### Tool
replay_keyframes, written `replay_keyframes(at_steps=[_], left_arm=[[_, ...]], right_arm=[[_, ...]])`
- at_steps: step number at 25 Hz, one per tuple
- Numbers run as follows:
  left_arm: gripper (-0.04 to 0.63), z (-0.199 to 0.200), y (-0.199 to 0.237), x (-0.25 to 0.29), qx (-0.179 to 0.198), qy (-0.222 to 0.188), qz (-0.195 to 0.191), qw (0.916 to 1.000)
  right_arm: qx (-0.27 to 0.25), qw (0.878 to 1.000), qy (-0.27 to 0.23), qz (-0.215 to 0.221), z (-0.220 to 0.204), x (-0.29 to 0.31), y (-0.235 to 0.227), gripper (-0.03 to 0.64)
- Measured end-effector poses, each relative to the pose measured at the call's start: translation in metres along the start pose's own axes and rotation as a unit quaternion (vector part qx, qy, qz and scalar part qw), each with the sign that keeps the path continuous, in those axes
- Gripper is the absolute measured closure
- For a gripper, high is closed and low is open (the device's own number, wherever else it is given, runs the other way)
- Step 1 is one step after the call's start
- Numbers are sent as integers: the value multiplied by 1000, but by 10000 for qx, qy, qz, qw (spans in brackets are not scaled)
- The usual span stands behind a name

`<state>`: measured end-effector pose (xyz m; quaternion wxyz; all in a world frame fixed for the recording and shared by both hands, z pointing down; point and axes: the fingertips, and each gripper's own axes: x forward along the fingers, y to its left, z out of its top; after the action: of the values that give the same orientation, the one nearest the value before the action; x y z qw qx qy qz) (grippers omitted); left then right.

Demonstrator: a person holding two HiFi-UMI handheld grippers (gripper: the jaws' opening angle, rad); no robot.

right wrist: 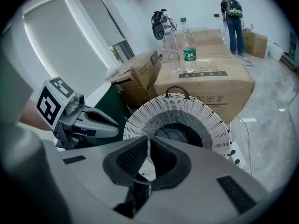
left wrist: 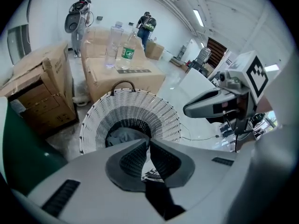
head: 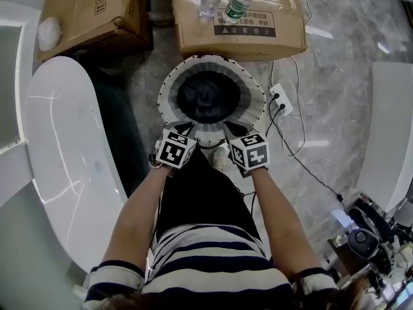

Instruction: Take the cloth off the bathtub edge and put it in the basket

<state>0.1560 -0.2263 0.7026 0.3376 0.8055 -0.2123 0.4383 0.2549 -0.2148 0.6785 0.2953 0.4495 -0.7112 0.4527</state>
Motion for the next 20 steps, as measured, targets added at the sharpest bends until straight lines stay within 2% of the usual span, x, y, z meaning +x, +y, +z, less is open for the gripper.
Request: replay_keyframes(at_steps=[9, 16, 20], left_arm=[[563, 5, -15, -26, -168, -100, 86, 9998], [563, 5, -27, -50, -416, -365, 273, 9981], [563, 5, -34, -64, -334, -477, 453, 9973]], right_arm=[[159, 9993, -73, -326, -8, -26, -7, 590], [393, 9977, -225, -513, -18, -47, -9, 591], [581, 9958, -391, -581, -21, -65, -8, 591]])
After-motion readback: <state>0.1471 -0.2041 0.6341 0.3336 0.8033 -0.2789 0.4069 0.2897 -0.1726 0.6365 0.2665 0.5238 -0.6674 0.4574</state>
